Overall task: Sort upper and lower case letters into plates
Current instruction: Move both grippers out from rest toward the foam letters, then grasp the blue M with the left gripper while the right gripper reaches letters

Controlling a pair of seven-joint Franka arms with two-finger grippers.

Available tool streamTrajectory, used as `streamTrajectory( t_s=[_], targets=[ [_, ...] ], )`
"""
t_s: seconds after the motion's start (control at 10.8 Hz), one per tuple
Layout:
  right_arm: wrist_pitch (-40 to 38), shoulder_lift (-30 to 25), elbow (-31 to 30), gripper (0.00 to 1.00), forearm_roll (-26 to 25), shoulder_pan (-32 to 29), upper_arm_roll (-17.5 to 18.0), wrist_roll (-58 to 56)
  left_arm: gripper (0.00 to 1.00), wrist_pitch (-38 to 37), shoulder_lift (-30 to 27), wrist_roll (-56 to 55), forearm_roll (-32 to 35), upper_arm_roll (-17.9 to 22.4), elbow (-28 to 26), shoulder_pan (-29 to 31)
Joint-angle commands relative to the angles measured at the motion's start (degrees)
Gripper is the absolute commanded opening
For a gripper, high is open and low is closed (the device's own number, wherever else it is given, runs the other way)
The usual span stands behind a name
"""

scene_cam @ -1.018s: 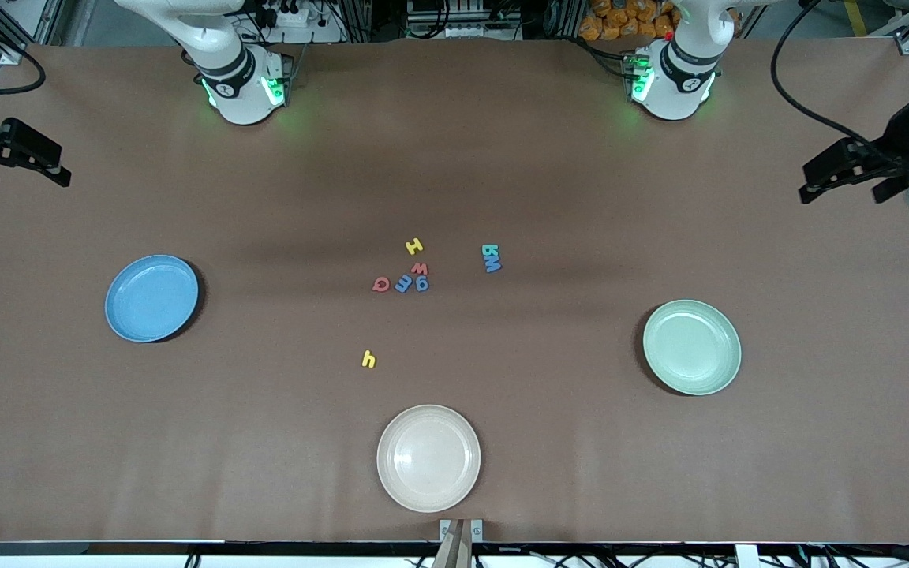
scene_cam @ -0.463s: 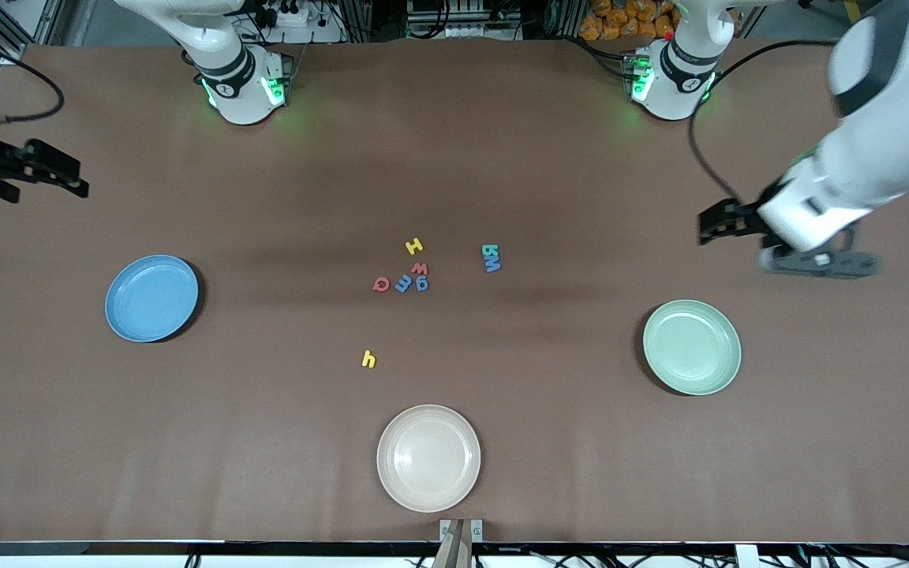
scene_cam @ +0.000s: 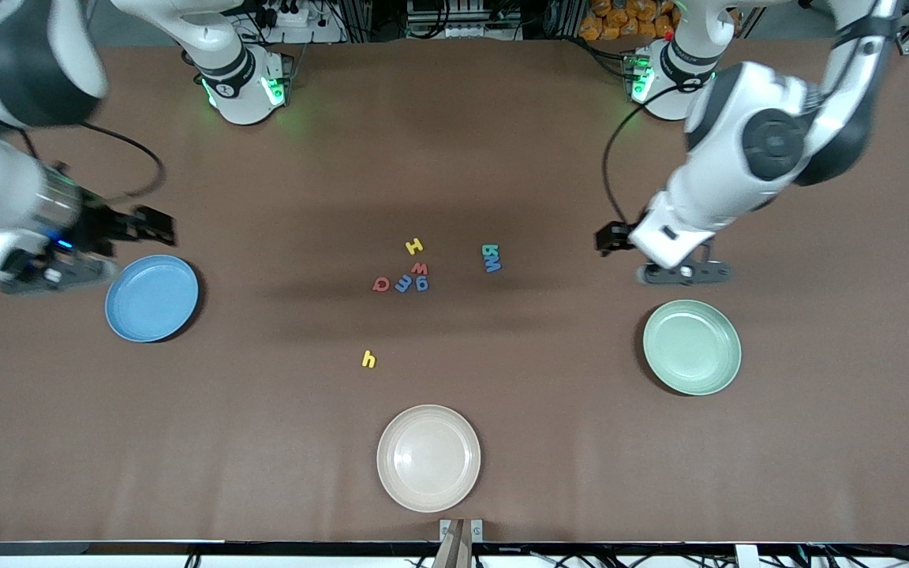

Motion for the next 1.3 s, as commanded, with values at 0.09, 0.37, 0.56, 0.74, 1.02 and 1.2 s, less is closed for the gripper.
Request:
streamTrajectory(
  t_s=[0.09, 0.37, 0.56, 0.74, 1.02, 1.2],
  targets=[
    [8.62, 8.28, 1.13, 1.0, -0.01, 10.42, -0.19, 18.35, 1.0, 6.88, 7.12, -19.0, 6.96, -6.05, -0.93, -2.01],
    [16.19, 13.39, 1.21, 1.0, 0.34, 15.8, -0.1, 31.83, 1.0, 14.0, 13.27, -31.33, 11.69, -5.96, -0.67, -7.03],
    [17.95, 15.93, 1.04, 1.0, 2.27, 18.09, -0.1, 39.56, 1.0, 18.66, 18.97, -39.84, 19.94, -5.96, -0.05, -9.49],
    [20.93, 17.96, -0.62, 1.0, 2.54, 20.03, -0.1, 46.86, 1.0, 20.88, 24.6, -46.1, 27.25, -5.88, 1.7, -11.43],
    [34.53, 17.88, -11.76, 1.0, 3.67, 21.52, -0.1, 51.1, 0.94, 20.79, 28.58, -50.0, 29.91, -5.61, 3.73, -13.99],
    [39.48, 18.14, -14.78, 1.0, 3.77, 23.1, -0.1, 55.56, 0.85, 20.88, 29.9, -50.17, 30.87, -5.61, 3.73, -14.86]
  ],
)
